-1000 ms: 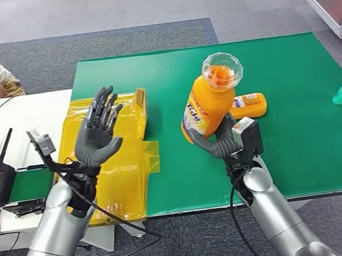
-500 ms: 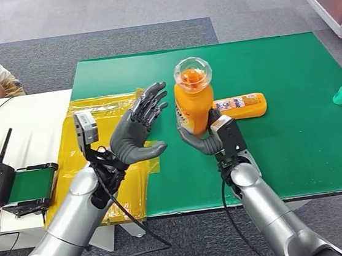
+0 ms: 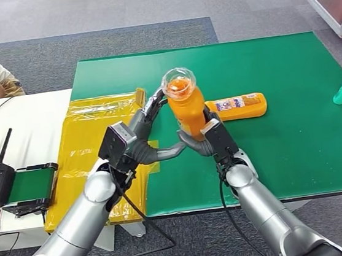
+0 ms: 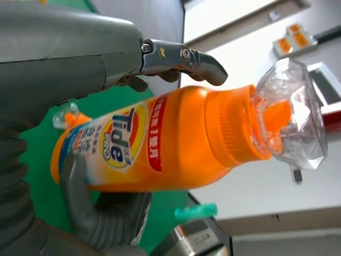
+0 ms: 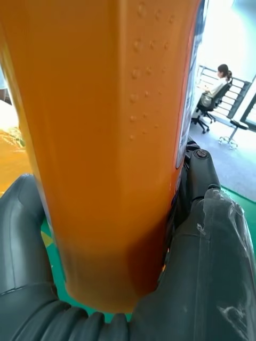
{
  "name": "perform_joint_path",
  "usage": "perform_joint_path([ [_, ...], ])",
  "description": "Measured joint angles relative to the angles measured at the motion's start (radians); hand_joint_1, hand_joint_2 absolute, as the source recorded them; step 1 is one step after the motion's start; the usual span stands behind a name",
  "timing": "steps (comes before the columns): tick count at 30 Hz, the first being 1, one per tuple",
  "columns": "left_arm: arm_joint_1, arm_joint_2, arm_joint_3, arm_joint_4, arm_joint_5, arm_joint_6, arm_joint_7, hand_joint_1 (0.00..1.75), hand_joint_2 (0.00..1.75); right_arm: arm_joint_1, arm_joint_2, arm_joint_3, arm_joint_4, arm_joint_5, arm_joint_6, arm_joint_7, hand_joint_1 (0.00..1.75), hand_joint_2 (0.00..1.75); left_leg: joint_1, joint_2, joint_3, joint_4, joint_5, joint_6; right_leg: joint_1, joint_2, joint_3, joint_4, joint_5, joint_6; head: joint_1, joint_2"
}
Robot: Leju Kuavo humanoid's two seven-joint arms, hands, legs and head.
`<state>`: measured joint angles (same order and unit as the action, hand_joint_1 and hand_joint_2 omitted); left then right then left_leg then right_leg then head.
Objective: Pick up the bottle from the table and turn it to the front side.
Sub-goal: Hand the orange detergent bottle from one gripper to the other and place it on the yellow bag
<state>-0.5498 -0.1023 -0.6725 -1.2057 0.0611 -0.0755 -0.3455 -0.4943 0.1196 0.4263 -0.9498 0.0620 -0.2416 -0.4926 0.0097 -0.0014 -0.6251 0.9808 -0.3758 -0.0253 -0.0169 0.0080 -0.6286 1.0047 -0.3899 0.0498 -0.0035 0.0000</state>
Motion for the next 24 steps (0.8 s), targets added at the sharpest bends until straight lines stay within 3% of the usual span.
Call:
perform_joint_path([
  [9, 0.028, -0.009, 0.007, -0.018, -0.008, 0.107, -0.043, 0.00, 1.75, 0.006, 0.008, 0.009, -0.027, 0.017, 0.008, 0.013, 1.75, 1.75, 0.000, 0.000, 0.000, 0.000, 0.000, 0.000, 0.000, 0.000, 0.000, 0.000, 0.000, 0.000, 0.000, 0.000],
  [24, 0.056, -0.016, 0.014, -0.030, 0.079, 0.091, -0.057, 0.00, 1.75, 0.009, 0.021, 0.018, -0.090, -0.004, 0.010, 0.013, 1.75, 1.75, 0.000, 0.000, 0.000, 0.000, 0.000, 0.000, 0.000, 0.000, 0.000, 0.000, 0.000, 0.000, 0.000, 0.000],
])
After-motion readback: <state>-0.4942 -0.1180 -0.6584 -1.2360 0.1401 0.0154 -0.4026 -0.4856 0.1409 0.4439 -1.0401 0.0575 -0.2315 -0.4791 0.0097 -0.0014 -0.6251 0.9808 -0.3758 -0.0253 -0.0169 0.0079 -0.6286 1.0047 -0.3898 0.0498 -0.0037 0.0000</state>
